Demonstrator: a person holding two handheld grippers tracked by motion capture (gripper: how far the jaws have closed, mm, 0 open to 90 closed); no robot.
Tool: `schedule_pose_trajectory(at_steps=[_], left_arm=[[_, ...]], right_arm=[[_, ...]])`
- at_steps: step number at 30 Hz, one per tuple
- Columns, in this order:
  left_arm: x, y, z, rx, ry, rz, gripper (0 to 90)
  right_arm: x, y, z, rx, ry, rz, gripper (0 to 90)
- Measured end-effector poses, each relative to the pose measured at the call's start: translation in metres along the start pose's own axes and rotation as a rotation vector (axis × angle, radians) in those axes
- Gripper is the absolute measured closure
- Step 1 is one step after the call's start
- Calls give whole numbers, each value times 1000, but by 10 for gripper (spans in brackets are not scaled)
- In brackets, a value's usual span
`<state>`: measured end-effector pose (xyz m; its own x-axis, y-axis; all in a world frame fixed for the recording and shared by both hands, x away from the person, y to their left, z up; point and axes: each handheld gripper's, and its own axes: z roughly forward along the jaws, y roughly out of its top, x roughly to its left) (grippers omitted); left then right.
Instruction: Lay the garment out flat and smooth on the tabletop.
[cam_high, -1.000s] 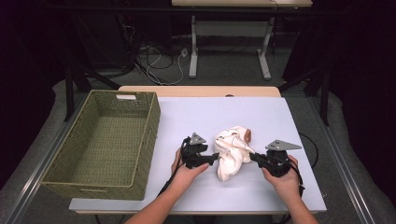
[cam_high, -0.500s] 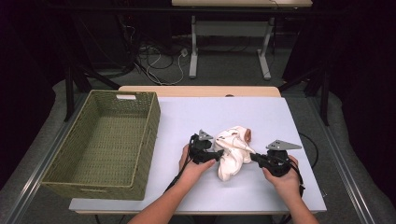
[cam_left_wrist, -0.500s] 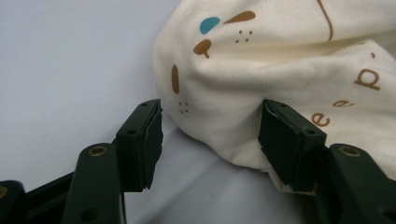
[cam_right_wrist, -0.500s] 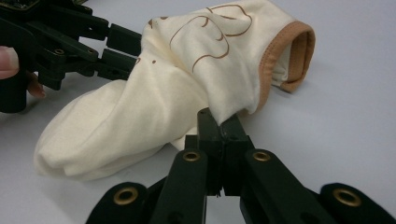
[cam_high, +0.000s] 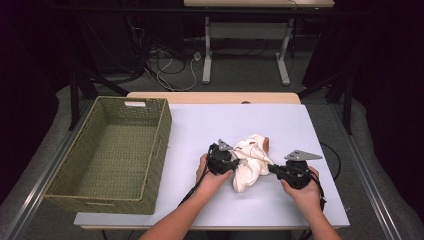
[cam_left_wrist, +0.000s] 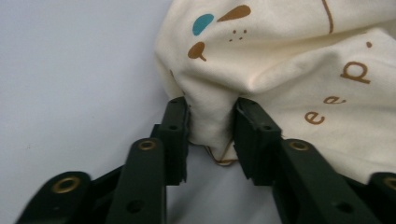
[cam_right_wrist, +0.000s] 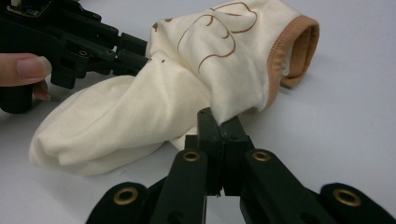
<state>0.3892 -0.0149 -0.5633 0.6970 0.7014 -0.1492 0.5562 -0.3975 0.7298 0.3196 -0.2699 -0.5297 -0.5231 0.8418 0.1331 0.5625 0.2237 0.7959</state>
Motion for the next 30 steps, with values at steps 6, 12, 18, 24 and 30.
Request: schedule_pose_trajectory(at_steps=[6,12,18,24,30], left_arm=[[0,2,-12,-13,-40,-21,835],[6,11,-41,-73,-25,-8,843],[15,25,-70,-130,-2,-13,846],[15,43,-95,-174,26,23,848],[20,60,-109,-201,62,39,848]], right_arm=[[0,1,-1,-7,10,-6,895],[-1,5,-8,-17,8,-5,896],[-1,21,-23,-46,5,-22,897],[-6,40,-33,-73,6,-21,897],[-7,70,-35,-89,-6,-58,896]])
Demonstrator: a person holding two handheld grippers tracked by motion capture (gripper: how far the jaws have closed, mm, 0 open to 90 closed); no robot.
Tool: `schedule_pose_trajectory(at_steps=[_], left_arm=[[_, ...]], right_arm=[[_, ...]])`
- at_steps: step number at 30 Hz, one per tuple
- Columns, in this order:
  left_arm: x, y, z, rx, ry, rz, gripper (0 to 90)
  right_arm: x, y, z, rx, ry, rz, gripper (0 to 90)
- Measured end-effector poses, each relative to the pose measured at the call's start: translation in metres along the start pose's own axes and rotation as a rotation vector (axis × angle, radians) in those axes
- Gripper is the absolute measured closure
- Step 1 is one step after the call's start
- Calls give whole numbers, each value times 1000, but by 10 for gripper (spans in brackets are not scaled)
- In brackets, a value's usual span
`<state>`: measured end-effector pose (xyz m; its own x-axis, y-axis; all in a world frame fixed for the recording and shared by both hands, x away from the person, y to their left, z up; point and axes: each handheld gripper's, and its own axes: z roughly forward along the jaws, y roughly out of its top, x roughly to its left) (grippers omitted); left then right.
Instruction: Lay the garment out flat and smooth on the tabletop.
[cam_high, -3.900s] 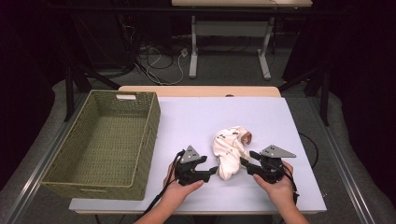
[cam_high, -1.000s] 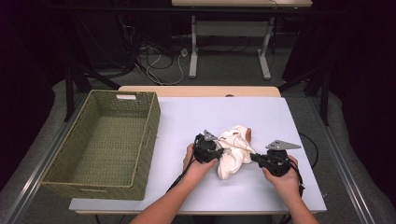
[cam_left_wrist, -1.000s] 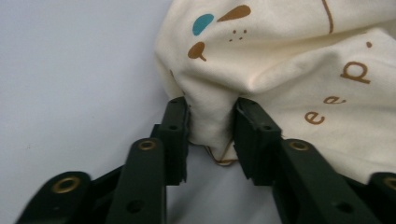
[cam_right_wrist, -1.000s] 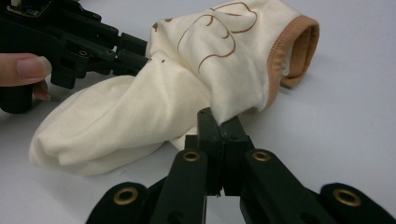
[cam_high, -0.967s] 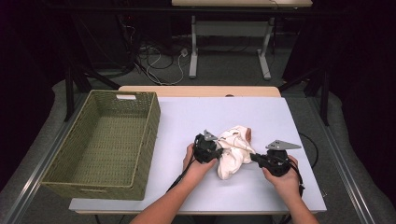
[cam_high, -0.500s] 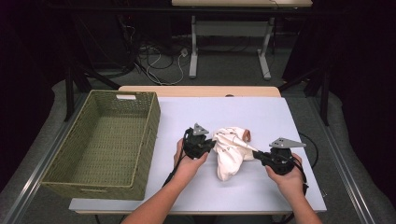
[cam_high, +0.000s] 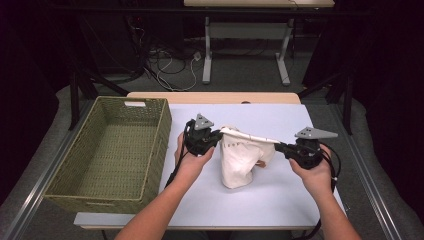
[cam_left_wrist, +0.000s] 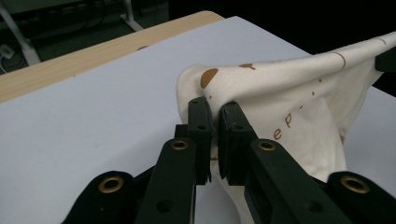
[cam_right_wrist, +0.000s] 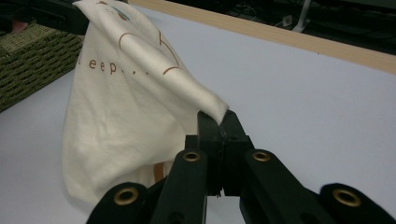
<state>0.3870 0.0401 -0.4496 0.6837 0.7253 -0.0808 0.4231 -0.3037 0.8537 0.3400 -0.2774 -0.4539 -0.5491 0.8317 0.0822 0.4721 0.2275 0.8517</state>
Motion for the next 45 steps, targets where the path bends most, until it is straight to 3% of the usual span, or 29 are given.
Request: schedule_pose_trajectory(at_steps=[5,10,20,32,37,45], left_arm=[[6,17,-1,-19,24,-3,849],[13,32,7,-25,48,-7,849],[28,50,35,6,97,-14,849],[39,74,40,3,159,2,848],[43,70,47,31,166,-8,848],[47,43,64,85,157,-40,847]], right_arm=[[2,23,2,6,-10,-32,896],[-5,38,14,17,-34,-41,896],[-27,49,44,46,-83,5,896],[-31,73,55,5,-112,9,895],[-32,71,67,27,-117,22,895],[-35,50,89,100,-116,34,894]])
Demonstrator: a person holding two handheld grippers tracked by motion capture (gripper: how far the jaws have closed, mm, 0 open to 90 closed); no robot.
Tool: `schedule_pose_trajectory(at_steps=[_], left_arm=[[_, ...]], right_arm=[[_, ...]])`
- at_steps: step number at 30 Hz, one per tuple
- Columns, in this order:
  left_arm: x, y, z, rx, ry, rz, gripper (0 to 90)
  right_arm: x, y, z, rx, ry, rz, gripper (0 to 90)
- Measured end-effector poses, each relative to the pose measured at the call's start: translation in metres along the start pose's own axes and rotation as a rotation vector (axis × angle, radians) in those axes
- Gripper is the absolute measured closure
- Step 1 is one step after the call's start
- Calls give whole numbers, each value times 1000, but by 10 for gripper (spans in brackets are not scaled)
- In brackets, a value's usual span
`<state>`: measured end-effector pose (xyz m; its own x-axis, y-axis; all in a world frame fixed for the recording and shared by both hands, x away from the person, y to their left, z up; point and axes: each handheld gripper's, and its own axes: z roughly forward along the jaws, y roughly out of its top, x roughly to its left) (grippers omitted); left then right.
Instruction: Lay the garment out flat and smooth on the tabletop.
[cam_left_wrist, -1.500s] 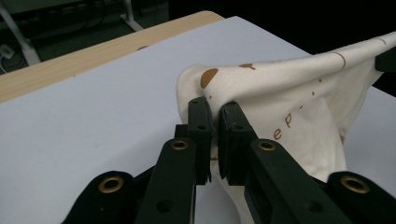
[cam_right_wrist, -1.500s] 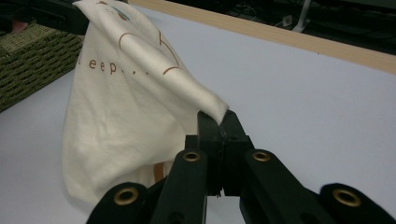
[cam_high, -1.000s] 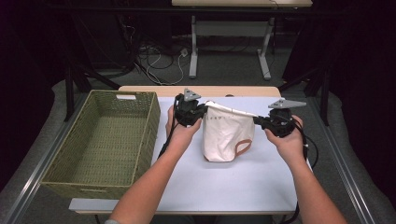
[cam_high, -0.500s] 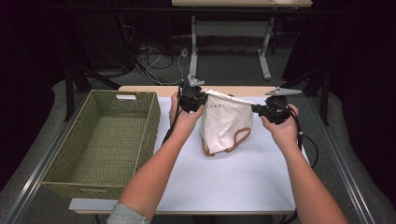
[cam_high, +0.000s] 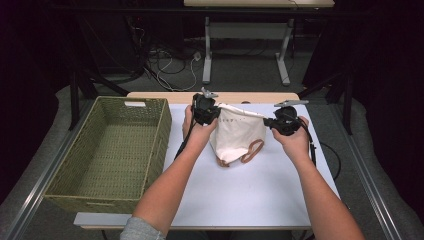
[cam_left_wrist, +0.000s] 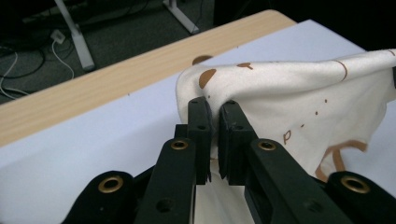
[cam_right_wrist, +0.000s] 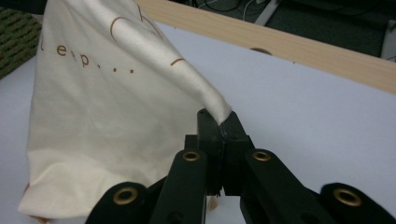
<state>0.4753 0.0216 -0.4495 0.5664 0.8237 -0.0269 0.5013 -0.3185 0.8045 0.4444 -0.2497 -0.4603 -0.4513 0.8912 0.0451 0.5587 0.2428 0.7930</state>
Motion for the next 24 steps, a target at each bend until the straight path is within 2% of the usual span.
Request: schedule_pose_trajectory(at_steps=[10,14,15,19,20,24], left_arm=[[-1,-25,18,52,-4,-13,846],[1,-37,26,78,-12,-30,843],[1,-39,27,77,-17,-39,841],[2,-43,26,83,-24,-32,832],[1,-44,26,71,-25,-44,830],[2,-46,22,63,-33,-43,827]], right_arm=[[0,-18,21,64,8,10,889],[1,-24,28,87,0,10,852],[1,-25,30,85,3,8,836],[4,-29,29,71,7,8,745],[4,-29,28,65,11,7,725],[6,-30,18,30,8,14,653]])
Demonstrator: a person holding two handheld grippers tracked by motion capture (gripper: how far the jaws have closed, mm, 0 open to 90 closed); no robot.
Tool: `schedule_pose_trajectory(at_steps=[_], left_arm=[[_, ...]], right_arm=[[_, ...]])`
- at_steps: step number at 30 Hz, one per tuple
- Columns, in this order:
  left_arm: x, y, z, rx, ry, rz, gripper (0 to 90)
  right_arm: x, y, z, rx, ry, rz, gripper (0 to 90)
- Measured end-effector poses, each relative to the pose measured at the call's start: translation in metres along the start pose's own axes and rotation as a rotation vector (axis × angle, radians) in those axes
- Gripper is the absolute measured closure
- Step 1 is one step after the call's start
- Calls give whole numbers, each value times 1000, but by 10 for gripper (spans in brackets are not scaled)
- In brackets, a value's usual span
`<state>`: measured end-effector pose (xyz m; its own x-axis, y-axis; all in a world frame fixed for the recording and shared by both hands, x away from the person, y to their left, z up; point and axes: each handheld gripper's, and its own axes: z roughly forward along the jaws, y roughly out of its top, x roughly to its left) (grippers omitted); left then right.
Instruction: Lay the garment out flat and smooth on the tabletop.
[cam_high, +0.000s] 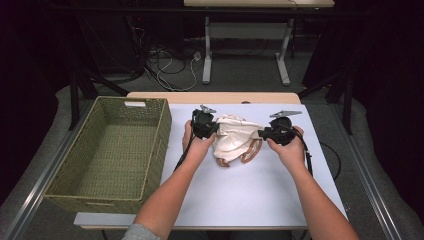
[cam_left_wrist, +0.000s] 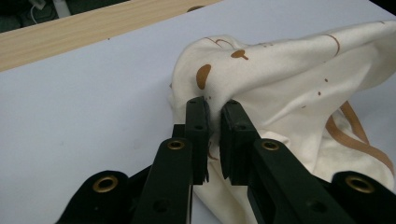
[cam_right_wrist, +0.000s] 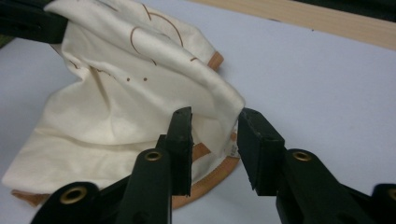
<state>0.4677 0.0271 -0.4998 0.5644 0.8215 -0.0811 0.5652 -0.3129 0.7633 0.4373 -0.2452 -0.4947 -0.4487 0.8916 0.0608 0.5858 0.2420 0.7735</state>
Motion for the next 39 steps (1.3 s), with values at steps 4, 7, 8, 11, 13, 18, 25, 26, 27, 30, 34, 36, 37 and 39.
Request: schedule_pose_trajectory(at_steps=[4,7,8,11,13,18,25,26,27,30,34,36,37,39], left_arm=[[-3,-3,-4,-16,-12,4,797],[-6,-4,-8,-28,-38,1,719],[-8,-4,-9,-30,-47,3,697],[-11,-6,-12,-43,-61,1,632],[-13,-8,-14,-46,-67,4,603],[-17,-14,-19,-51,-83,0,491],[-20,-26,-24,-65,-129,-36,442],[-20,-27,-25,-68,-131,-38,434],[-20,-29,-27,-74,-136,-35,428],[-20,-35,-31,-78,-149,-40,414],[-22,-41,-36,-88,-154,-37,406],[-22,-43,-39,-93,-160,-40,404],[-22,-44,-40,-90,-164,-37,403],[-23,-47,-42,-91,-168,-35,403]], right_arm=[[4,-7,-15,-49,-2,5,617],[10,-17,-22,-71,23,12,603],[13,-21,-23,-63,30,-1,600],[23,-34,-24,-43,60,-20,594],[30,-42,-22,-30,84,-29,581],[44,-55,-17,10,97,-53,577],[57,-65,-7,30,121,-59,603],[59,-65,-5,39,128,-59,608],[61,-66,-2,40,122,-70,612],[66,-68,4,52,116,-94,630],[71,-69,11,52,106,-97,663],[72,-69,13,57,105,-91,682],[72,-69,14,58,104,-89,691],[73,-69,17,55,101,-94,700]])
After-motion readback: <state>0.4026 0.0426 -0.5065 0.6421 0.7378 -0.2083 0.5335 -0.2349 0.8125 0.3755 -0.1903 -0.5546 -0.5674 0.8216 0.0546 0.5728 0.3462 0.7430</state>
